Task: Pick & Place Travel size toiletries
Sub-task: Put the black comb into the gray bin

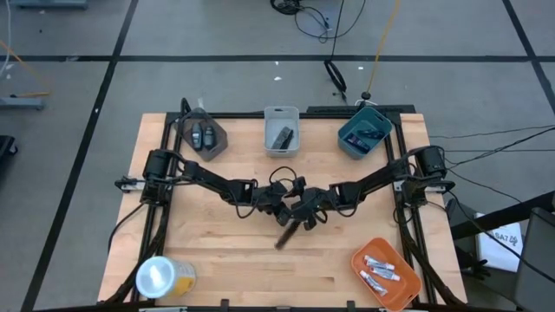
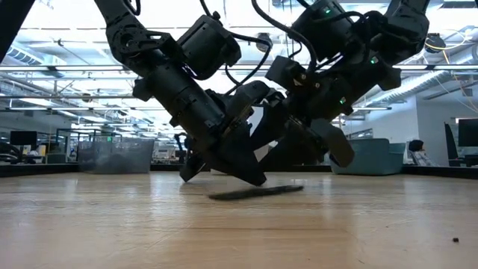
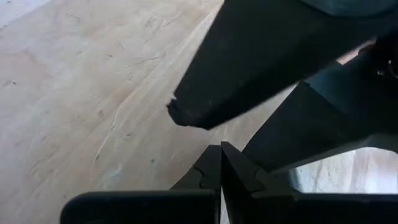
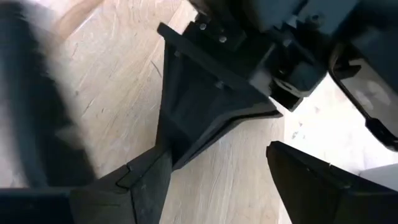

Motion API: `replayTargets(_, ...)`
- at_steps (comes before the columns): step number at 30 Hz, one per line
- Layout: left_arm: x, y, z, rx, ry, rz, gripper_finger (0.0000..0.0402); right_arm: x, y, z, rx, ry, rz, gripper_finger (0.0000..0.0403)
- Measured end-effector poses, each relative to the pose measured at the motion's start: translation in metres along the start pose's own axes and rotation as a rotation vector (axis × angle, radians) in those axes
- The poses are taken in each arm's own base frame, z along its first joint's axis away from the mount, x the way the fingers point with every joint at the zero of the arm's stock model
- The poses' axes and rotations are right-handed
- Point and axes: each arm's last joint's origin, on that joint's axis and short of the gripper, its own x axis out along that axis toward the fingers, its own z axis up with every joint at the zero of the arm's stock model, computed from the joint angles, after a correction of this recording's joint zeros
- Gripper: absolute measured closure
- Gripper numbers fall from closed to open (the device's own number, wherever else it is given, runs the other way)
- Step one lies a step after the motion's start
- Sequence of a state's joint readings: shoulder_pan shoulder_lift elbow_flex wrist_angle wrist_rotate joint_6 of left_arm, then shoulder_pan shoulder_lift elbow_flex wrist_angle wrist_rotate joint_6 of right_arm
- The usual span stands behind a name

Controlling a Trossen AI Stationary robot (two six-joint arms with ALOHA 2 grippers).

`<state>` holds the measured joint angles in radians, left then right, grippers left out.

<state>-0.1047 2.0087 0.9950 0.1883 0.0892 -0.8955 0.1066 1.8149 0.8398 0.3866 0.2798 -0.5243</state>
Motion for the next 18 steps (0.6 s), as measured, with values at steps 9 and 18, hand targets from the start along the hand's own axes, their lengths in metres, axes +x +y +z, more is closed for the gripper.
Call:
replayTargets(9,0.000,0.001,-0.002,0.018,0.035,0.002,0.0401,-0.011,0.002,0.006,-0.035,0.002,0.013,0.0152)
replayTargets(18,-0.033,-0.033,-0.017,0.085,0.110,-0.043,0.0401,-0.057,0.034,0.050,-0.035,-0.216,0.143,0.0152)
